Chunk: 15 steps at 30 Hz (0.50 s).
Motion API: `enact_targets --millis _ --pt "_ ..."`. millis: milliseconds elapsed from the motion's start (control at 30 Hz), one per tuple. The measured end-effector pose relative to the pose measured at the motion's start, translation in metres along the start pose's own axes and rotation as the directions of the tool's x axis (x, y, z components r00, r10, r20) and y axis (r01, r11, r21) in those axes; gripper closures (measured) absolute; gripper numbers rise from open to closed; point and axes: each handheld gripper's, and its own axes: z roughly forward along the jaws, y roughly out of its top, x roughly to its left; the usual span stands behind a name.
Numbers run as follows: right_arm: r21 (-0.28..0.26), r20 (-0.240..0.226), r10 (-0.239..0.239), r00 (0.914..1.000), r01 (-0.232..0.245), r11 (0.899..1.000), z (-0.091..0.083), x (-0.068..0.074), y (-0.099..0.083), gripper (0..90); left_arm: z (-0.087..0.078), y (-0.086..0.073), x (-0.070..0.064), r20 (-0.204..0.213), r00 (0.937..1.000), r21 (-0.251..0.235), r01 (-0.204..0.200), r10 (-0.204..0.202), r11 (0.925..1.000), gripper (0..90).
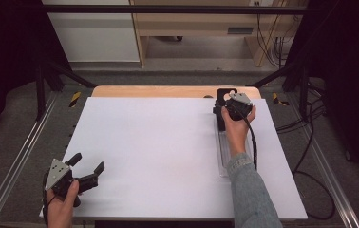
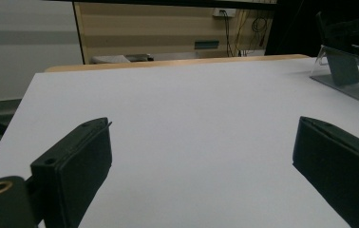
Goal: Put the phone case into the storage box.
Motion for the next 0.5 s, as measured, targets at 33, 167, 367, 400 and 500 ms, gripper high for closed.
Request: enact_targets --millis 33,167,367,400,500 --pt "-0.001 0.001 -0.001 1.0 0.001 1.0 -0.0002 0.0 0.0003 6.7 -0.0001 0.0 0.0 0.0 1.0 -0.001 0.0 0.0 1.0 5.8" --pt "-0.007 0.006 0.0 1.0 0.0 1.0 -0.0011 -0.0001 0.0014 6.4 -0.0002 0.0 0.0005 -0.001 1.0 0.0 0.0 0.0 1.0 5.8" --pt "-0.019 0.001 0.015 0.9999 -0.015 1.0 -0.0047 -0.0007 0.0036 6.2 -0.0008 0.0002 0.0009 -0.002 1.0 -0.002 0.0 0.0 1.0 5.8" --pt "-0.023 0.0 0.017 0.9999 -0.017 1.0 -0.0056 -0.0004 0.0045 6.2 -0.0009 0.0003 0.0007 -0.004 1.0 -0.004 0.001 -0.001 1.0 5.8" --pt "-0.031 -0.003 0.013 0.9999 -0.013 0.999 -0.0079 0.0005 0.0067 6.1 -0.0006 0.0001 0.0007 -0.004 1.0 -0.001 -0.001 0.001 1.0 5.8"
